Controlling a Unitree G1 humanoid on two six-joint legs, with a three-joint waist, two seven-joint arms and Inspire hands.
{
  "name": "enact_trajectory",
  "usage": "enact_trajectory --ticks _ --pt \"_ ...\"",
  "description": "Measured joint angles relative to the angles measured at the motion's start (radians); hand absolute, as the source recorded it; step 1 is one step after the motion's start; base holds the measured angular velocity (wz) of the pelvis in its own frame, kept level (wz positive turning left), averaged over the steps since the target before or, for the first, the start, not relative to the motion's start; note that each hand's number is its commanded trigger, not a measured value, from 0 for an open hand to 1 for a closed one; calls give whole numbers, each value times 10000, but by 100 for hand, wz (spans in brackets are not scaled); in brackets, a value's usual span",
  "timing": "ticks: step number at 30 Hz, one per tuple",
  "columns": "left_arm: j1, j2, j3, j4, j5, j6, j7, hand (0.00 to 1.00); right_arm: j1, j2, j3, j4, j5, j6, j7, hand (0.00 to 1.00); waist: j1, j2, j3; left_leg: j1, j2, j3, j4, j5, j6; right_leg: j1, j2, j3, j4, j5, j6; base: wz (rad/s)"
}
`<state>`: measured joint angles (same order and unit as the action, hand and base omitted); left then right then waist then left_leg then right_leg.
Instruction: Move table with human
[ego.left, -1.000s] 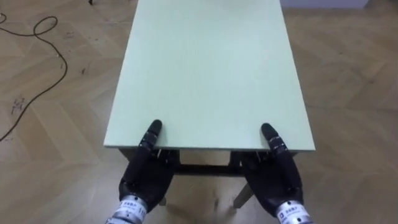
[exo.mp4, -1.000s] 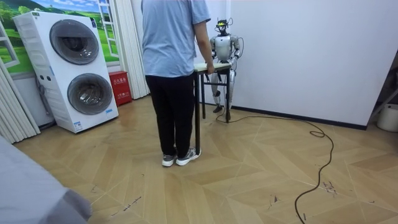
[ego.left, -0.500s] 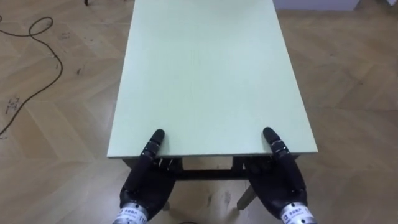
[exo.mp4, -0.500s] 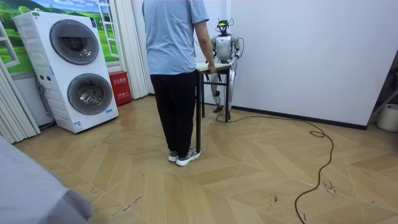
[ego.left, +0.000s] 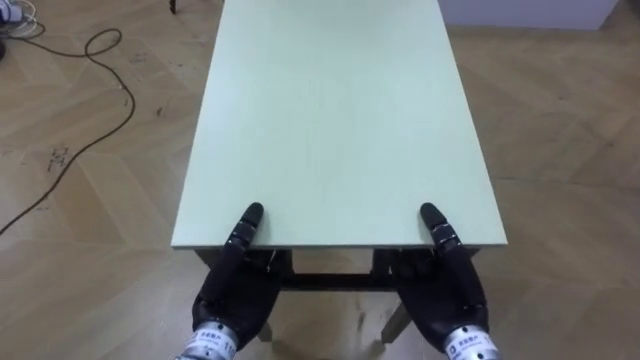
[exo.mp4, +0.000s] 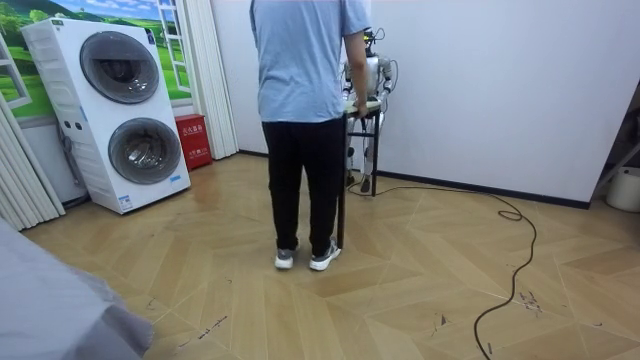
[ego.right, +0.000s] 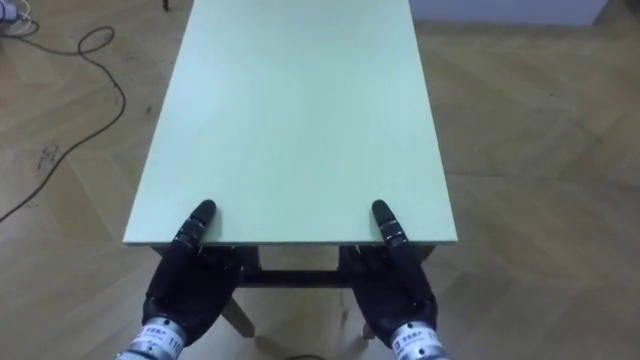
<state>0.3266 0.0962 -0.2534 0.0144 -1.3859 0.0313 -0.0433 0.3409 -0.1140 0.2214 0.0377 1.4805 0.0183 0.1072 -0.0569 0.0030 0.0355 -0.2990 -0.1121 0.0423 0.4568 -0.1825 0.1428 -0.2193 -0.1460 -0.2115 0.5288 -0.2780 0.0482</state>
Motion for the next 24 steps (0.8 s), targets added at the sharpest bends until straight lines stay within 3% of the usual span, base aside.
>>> enact_trajectory --ticks 2,5,8,16,21,22,23,24 --pt "42 105 -116 -9 -82 -24 45 100 56 -172 15 -5 86 -44 -10 100 44 4 -15 405 -19 -169 -600 262 -103 476 191 -166 -768 226 -51 19" --pt "34 163 -168 -27 -172 -74 74 100 50 -336 122 -73 110 -149 -38 100 210 -12 -27 689 149 -194 -1290 653 -122 981 437 -398 -1807 718 -182 0" --pt "-27 187 -213 -46 -174 -220 151 100 24 -363 253 -89 170 -279 -133 100 326 -35 -60 915 234 -317 -1535 693 -168 1482 675 -458 -2581 985 -218 8" --pt "-148 277 -245 -166 -243 -487 190 100 -155 -374 746 -110 480 -841 -185 100 683 -75 -87 1197 91 -889 -1891 708 -249 2127 760 -695 -3282 1052 -216 22" --pt "-158 239 -248 -224 -463 -528 192 100 -277 -381 790 -93 520 -864 -185 100 718 -95 -80 1134 -87 -1654 -1897 715 -317 2443 771 -1418 -3335 1052 -215 52" --pt "-159 254 -253 -256 -569 -526 192 100 -298 -404 787 -94 514 -862 -173 100 712 -92 -82 1048 -110 -1676 -1878 735 -335 2482 770 -1661 -3363 1052 -215 77" --pt "-191 240 -257 -269 -577 -504 192 100 -285 -413 780 -94 517 -874 -106 100 615 -83 -87 914 -84 -1409 -1867 782 -301 2556 772 -2095 -3394 1052 -215 91" --pt "-227 222 -265 -268 -577 -473 200 100 -270 -413 777 -90 524 -905 -70 100 573 -83 -86 856 -42 -1116 -1889 849 -263 2586 776 -2256 -3389 1051 -216 121"
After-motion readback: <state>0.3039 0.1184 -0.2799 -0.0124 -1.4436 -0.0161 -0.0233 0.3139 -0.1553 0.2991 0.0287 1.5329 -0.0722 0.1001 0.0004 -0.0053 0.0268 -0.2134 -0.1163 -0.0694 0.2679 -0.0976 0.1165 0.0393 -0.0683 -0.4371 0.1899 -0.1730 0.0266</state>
